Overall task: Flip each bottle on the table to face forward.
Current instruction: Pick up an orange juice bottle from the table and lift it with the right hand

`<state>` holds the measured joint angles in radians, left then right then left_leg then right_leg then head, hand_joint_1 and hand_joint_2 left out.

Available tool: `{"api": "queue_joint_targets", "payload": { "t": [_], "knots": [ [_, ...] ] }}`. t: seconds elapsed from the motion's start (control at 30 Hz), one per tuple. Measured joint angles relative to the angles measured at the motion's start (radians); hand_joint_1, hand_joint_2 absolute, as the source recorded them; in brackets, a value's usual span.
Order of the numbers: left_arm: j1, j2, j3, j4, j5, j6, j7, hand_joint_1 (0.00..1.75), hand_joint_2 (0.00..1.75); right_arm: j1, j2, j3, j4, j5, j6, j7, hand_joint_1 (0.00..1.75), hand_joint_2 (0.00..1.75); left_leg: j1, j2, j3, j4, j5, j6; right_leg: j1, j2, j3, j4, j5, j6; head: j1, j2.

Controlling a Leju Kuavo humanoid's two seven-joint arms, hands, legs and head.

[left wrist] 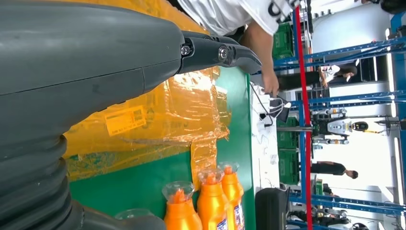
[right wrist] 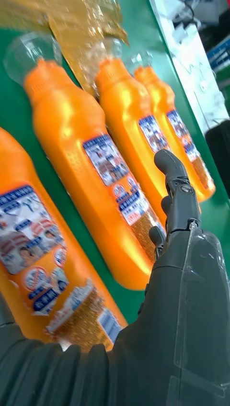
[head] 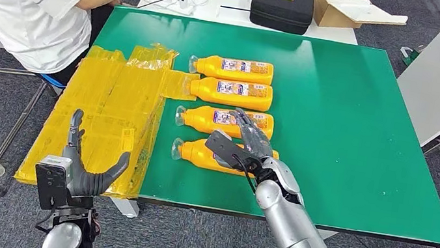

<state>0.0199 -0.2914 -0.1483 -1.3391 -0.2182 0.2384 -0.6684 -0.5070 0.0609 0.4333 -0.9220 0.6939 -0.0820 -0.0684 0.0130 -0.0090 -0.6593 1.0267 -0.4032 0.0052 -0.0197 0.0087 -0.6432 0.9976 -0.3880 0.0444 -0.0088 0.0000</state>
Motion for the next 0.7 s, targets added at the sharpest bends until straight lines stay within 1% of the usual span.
{"api": "queue_joint_targets", "payload": {
  "t": [0.3, 0.47, 0.7],
  "knots": [
    [-0.005, 0.000, 0.019, 0.007, 0.000, 0.001, -0.008, 0.00, 1.75, 0.000, -0.021, 0.051, -0.007, -0.055, 0.046, -0.014, 0.00, 1.75, 0.000, 0.000, 0.000, 0.000, 0.000, 0.000, 0.000, 0.000, 0.000, 0.000, 0.000, 0.000, 0.000, 0.000],
    [-0.005, 0.000, 0.024, 0.008, 0.000, 0.000, -0.008, 0.00, 1.75, 0.001, -0.055, 0.078, -0.019, -0.064, 0.074, 0.006, 0.00, 1.75, 0.000, 0.000, 0.000, 0.000, 0.000, 0.000, 0.000, 0.000, 0.000, 0.000, 0.000, 0.000, 0.000, 0.000],
    [-0.006, 0.000, 0.035, 0.014, 0.001, -0.001, -0.008, 0.00, 1.75, 0.002, -0.102, 0.104, -0.020, -0.062, 0.086, 0.036, 0.00, 1.75, 0.000, 0.000, 0.000, 0.000, 0.000, 0.000, 0.000, 0.000, 0.000, 0.000, 0.000, 0.000, 0.000, 0.000]
  ]
}}
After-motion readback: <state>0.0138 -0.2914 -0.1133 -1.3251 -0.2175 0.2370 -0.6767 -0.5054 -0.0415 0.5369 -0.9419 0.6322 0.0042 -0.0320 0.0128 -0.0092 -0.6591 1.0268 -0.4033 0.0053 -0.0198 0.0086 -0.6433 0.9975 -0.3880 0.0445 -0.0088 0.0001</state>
